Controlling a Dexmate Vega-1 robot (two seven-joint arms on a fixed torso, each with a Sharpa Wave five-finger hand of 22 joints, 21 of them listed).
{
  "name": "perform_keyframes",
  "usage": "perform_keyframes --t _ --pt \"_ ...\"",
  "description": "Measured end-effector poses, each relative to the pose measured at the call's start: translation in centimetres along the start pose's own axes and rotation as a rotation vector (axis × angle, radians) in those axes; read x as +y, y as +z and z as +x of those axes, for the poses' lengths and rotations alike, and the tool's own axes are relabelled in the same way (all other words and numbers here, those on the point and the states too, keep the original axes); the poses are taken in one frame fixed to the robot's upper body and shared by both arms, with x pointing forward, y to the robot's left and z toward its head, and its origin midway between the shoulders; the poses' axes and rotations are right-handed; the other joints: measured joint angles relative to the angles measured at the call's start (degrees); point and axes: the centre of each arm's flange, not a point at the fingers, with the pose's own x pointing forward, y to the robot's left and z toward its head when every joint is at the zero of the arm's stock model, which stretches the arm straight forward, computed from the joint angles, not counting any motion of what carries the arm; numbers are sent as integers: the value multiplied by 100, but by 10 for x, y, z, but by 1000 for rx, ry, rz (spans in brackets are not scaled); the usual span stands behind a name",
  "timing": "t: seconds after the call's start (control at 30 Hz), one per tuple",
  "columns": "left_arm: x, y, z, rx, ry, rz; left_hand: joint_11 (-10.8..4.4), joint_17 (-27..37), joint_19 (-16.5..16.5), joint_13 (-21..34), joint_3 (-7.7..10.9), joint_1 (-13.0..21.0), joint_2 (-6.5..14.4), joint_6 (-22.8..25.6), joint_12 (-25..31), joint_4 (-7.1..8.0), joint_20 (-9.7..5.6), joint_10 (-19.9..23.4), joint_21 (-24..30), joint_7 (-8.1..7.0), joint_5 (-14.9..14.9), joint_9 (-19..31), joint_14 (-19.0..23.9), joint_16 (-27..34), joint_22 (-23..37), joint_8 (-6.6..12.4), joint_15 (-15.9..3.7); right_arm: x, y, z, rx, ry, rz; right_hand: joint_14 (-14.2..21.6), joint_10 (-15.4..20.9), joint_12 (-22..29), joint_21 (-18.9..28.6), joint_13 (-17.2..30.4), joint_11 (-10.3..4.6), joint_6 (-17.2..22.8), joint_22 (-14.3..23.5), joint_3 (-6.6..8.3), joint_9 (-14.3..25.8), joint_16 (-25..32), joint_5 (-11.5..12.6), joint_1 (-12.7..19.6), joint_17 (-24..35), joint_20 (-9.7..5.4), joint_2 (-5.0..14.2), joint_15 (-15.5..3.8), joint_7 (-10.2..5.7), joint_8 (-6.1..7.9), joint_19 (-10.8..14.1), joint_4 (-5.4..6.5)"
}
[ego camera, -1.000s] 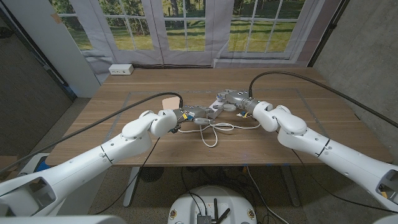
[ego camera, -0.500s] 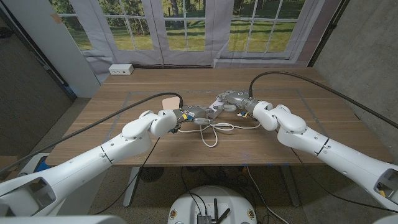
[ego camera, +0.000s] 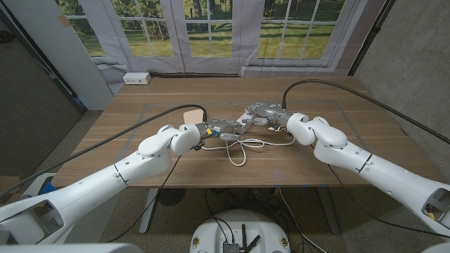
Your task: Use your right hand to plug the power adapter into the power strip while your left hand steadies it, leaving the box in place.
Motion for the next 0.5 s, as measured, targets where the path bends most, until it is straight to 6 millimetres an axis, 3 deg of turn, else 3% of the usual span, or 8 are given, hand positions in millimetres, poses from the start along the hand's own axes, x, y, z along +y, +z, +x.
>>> perform_keyframes --t 0.5 --pt "-1 2 -1 1 0 -3 0 4 0 0 0 0 0 0 0 0 0 0 0 0 0 3 -9 -1 0 -8 9 5 0 -1 -6 37 1 0 -11 -13 0 1 11 52 0 24 -9 0 -28 -90 -26 -30 15 -1 53 44 -31 24"
